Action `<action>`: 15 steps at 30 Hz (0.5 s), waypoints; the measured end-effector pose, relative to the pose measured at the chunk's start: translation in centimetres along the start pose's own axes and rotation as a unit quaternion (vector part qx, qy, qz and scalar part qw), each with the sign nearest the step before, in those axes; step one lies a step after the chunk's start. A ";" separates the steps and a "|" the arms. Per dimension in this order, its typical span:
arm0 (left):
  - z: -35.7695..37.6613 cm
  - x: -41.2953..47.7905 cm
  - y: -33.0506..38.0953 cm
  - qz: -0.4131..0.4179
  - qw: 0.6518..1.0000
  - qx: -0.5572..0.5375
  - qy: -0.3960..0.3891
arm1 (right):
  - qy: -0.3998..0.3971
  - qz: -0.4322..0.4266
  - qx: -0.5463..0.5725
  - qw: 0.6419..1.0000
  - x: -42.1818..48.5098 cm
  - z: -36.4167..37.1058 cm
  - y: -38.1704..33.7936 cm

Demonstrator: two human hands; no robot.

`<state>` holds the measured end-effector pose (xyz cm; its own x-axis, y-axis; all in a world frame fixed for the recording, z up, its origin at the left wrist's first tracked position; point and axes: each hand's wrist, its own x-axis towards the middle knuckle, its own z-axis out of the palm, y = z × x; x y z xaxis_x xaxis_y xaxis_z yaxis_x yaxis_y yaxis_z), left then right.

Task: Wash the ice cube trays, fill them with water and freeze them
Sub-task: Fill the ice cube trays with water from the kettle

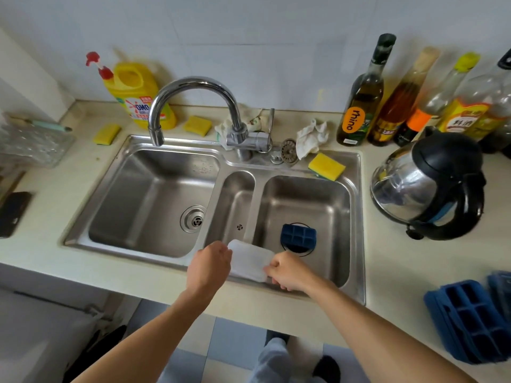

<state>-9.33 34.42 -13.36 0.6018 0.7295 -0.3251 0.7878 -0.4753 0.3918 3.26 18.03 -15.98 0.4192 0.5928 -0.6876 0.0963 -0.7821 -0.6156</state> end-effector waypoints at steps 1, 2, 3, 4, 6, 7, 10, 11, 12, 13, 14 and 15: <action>-0.1 0.2 0.1 0.007 1.000 0.029 -0.003 | -0.005 0.000 -0.003 1.000 0.1 0.0 0.0; -0.1 0.3 0.2 0.012 0.998 0.059 -0.007 | -0.007 -0.002 -0.012 1.000 0.2 0.1 0.1; -0.1 0.6 0.4 0.013 0.996 0.087 -0.010 | -0.008 -0.008 -0.024 1.000 0.3 0.1 0.1; -0.2 0.9 0.5 0.010 0.994 0.107 -0.011 | -0.004 -0.015 -0.035 0.999 0.4 0.2 0.2; -0.6 1.6 1.0 0.007 0.993 0.122 -0.009 | 0.011 -0.024 -0.030 0.999 0.5 0.1 0.2; -0.9 2.1 1.4 0.010 0.993 0.120 -0.009 | 0.023 -0.026 -0.013 0.999 0.6 -0.2 0.1; -1.6 4.0 2.9 0.036 0.995 0.086 -0.023 | 0.072 -0.026 0.038 0.996 0.8 -2.1 -0.1; -1.7 4.6 3.6 0.050 0.996 0.067 -0.033 | 0.090 -0.023 0.052 0.994 0.9 -3.0 -0.1; -1.6 5.3 4.4 0.064 0.996 0.044 -0.047 | 0.108 -0.018 0.067 0.992 1.1 -3.9 0.0; -1.3 6.1 5.2 0.074 0.995 0.023 -0.063 | 0.127 -0.011 0.079 0.989 1.3 -4.9 0.2; -0.8 6.8 6.1 0.080 0.994 0.006 -0.080 | 0.148 0.000 0.085 0.985 1.6 -5.8 0.6; -0.2 7.5 7.1 0.084 0.992 -0.004 -0.097 | 0.166 0.011 0.085 0.982 1.9 -6.5 1.1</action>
<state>0.70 36.64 -12.84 0.7394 0.5310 -0.4139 0.6733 -0.5784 0.4606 10.07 17.05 -15.44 0.6932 0.4590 -0.5558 -0.0560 -0.7344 -0.6764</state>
